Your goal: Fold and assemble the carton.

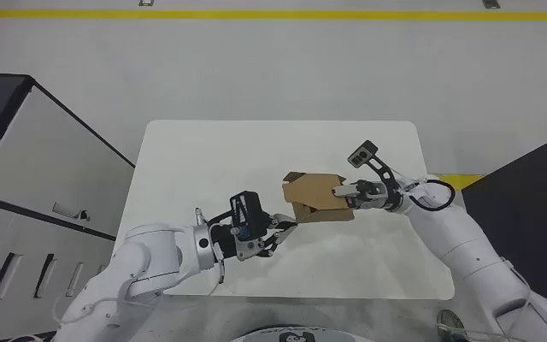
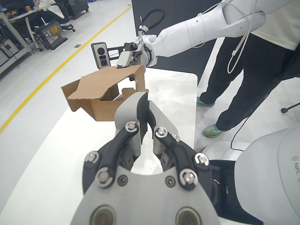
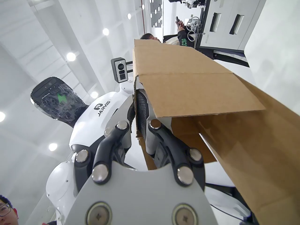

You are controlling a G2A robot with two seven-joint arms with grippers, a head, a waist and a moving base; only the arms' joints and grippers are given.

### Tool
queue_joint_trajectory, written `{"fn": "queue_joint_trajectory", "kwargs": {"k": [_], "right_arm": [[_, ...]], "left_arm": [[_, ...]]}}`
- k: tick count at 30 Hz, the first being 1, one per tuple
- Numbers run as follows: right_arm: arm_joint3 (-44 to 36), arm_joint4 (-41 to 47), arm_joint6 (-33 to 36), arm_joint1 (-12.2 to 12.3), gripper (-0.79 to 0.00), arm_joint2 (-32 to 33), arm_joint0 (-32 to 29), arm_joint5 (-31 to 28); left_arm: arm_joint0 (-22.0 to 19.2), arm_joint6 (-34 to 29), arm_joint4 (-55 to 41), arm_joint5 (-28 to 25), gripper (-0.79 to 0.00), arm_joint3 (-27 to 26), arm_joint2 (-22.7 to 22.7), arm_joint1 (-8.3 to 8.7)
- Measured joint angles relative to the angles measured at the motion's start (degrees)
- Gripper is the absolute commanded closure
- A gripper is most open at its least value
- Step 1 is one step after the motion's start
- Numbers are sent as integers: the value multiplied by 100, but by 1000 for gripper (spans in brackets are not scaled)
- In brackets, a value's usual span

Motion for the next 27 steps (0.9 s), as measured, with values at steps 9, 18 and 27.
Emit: {"fn": "queue_joint_trajectory", "kwargs": {"k": [9, 18, 27], "right_arm": [[-309, -288, 63, -31, 0, 223, -165, 68], [-425, -427, 62, -64, 0, 346, -262, 67], [-304, -555, 62, -84, 0, 482, -326, 67]], "left_arm": [[-79, -33, -36, 37, 0, 124, 94, -5], [-93, -27, -46, 43, 0, 163, 107, 2], [-10, 45, -34, 186, 0, 207, -193, 31]]}}
